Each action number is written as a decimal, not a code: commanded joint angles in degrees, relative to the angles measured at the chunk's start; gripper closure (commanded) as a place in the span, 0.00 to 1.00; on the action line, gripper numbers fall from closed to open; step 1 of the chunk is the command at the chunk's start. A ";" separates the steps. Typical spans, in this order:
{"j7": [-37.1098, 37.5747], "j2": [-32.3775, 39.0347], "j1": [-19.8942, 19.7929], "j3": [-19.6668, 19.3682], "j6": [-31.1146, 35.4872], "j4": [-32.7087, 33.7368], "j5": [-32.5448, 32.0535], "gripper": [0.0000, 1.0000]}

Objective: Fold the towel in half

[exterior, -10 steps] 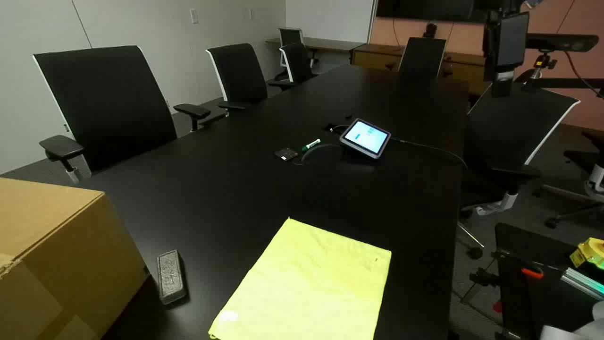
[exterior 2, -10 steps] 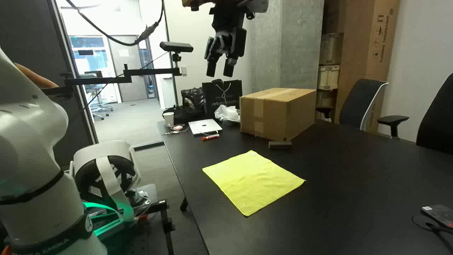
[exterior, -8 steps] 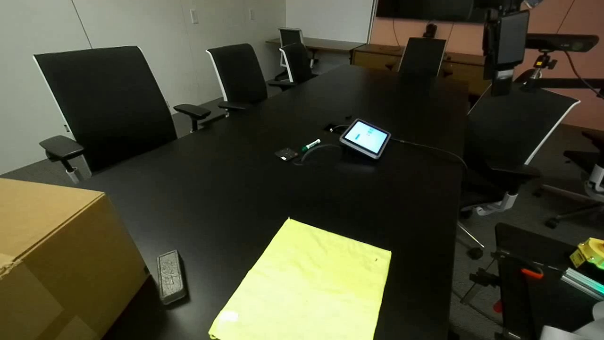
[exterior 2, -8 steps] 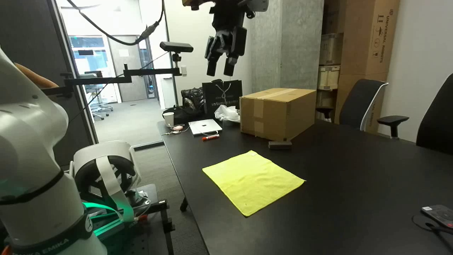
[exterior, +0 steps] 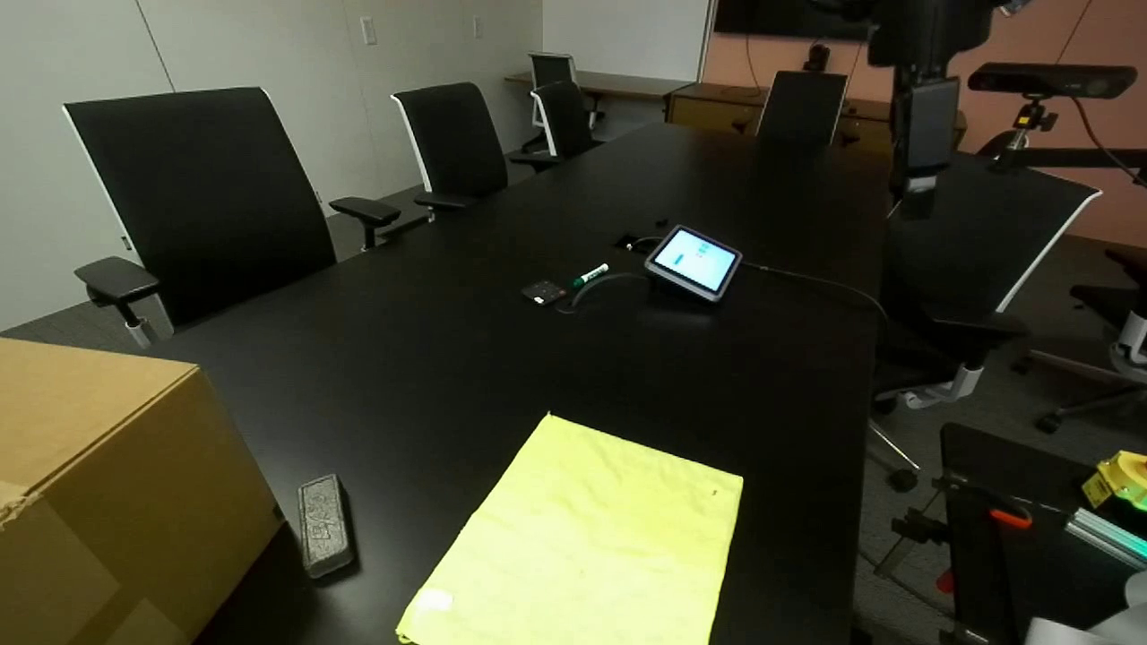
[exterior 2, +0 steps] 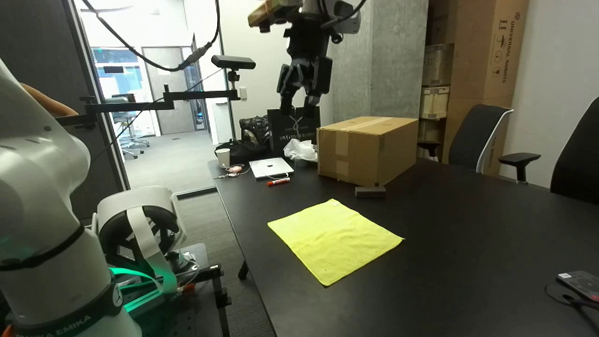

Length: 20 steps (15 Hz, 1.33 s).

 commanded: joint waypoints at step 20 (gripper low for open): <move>-3.90 32.81 -0.63 -0.97 52.66 -13.05 4.37 0.00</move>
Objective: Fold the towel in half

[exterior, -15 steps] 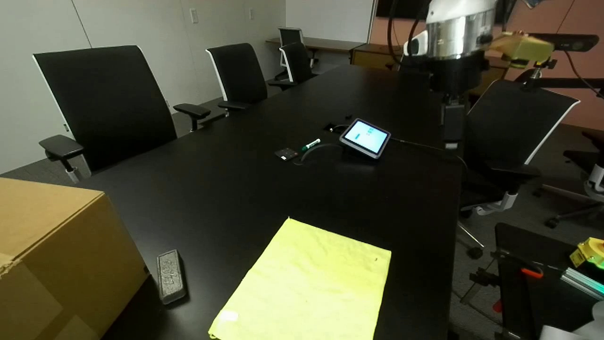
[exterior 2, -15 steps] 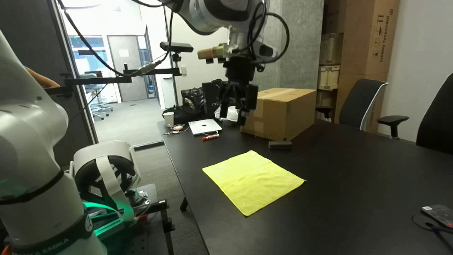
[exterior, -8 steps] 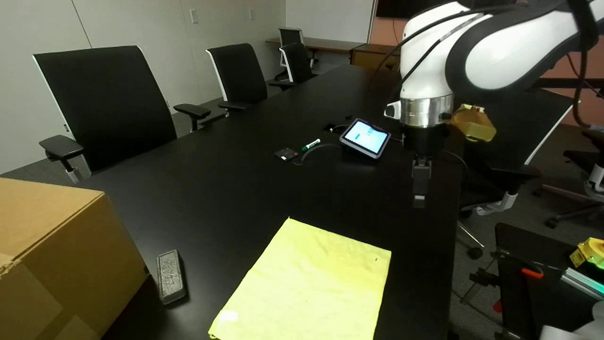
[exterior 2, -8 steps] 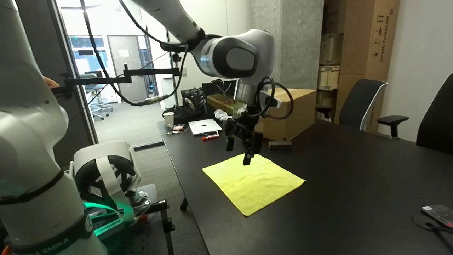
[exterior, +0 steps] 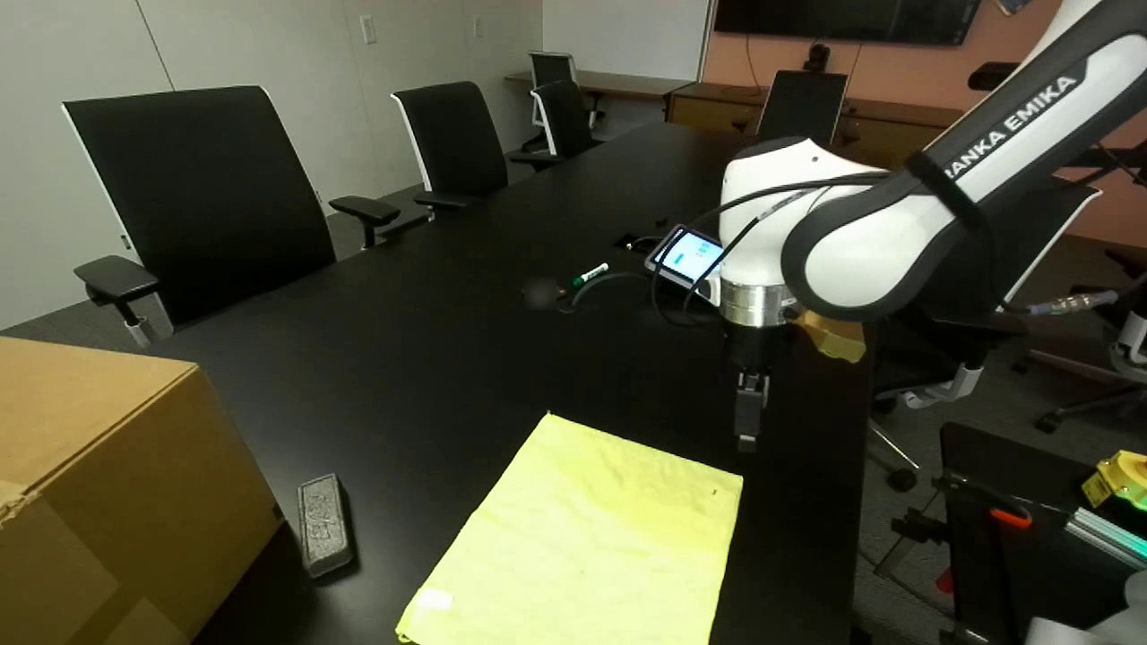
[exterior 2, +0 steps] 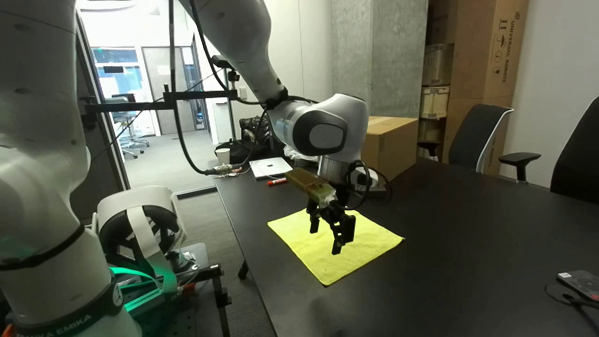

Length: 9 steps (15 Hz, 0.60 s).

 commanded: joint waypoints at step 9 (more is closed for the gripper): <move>0.41 16.85 -1.94 -0.30 13.04 9.09 -1.18 0.00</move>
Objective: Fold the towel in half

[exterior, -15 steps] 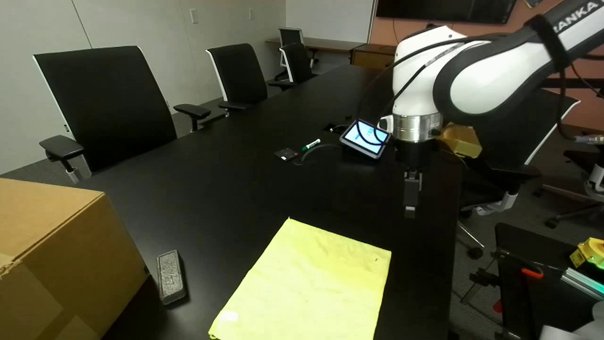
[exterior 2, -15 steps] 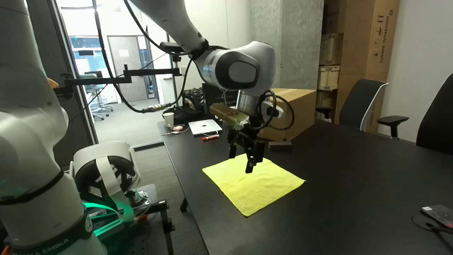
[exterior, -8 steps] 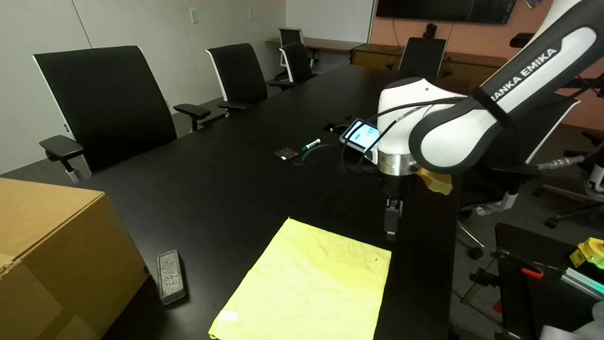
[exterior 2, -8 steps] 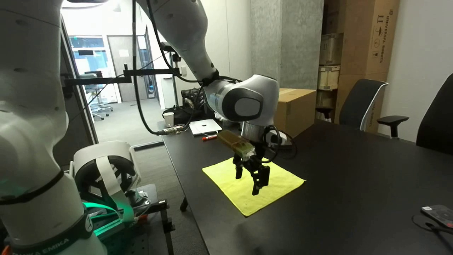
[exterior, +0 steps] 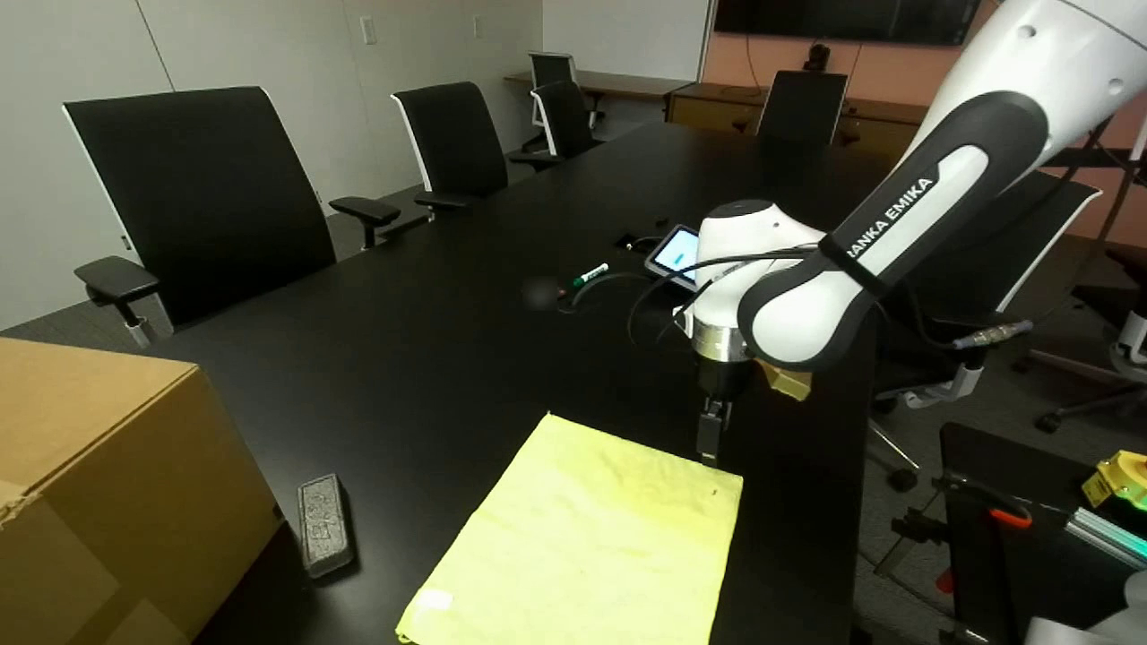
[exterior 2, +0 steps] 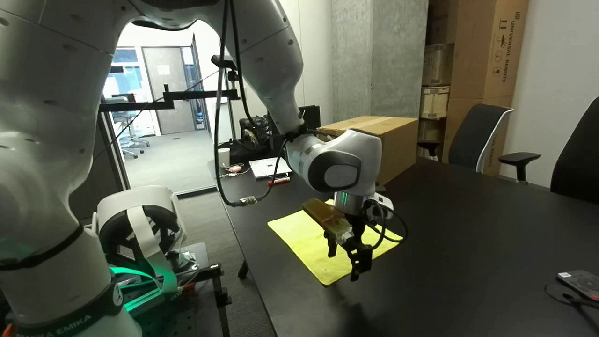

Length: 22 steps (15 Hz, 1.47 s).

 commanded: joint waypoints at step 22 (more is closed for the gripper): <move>2.29 10.77 0.17 2.62 -2.53 9.92 -1.26 0.00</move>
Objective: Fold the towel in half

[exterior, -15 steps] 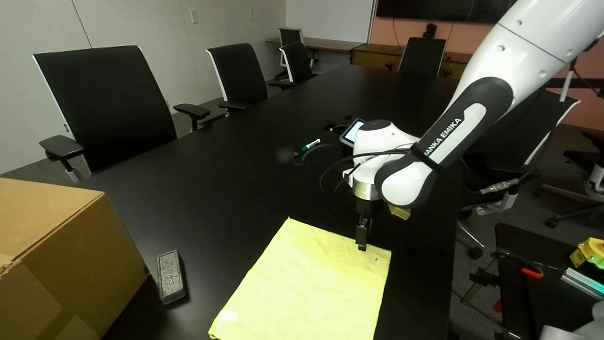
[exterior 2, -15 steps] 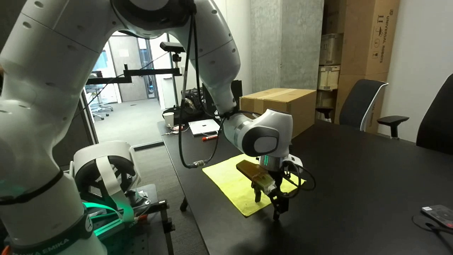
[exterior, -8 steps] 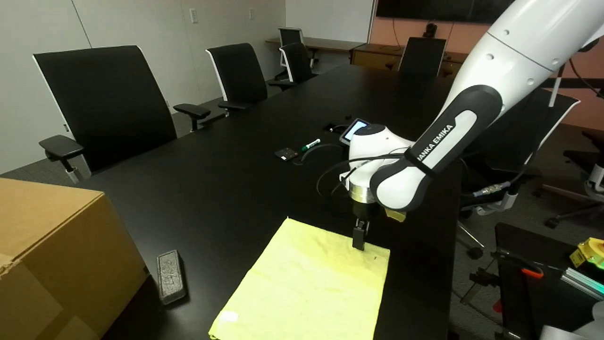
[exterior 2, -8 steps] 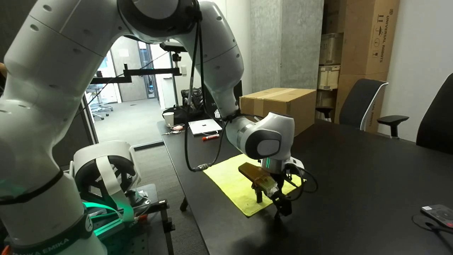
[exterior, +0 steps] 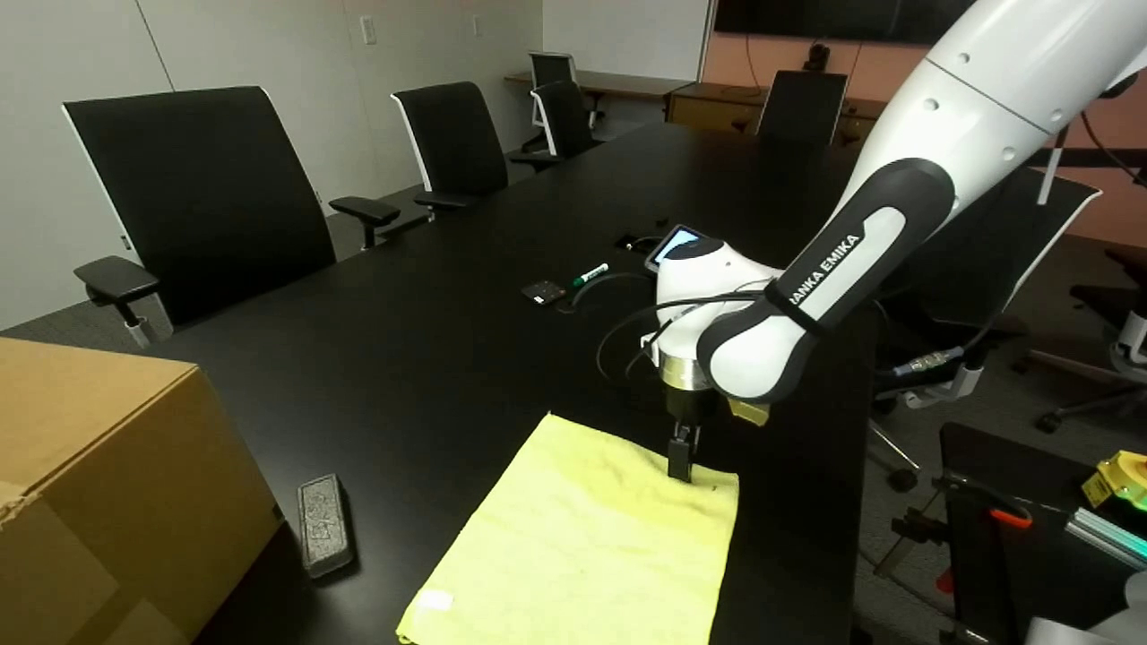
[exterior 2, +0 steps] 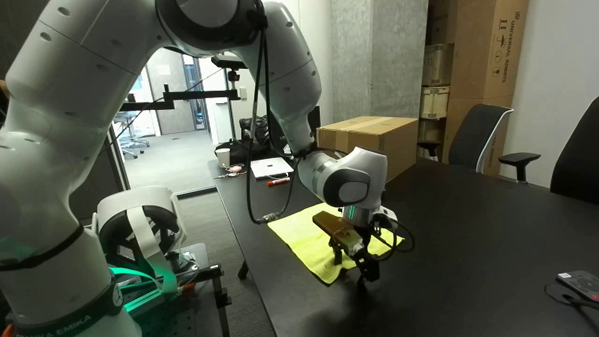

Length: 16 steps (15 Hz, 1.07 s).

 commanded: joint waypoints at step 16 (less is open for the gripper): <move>1.00 -1.10 0.97 0.58 -17.89 4.18 -0.53 0.93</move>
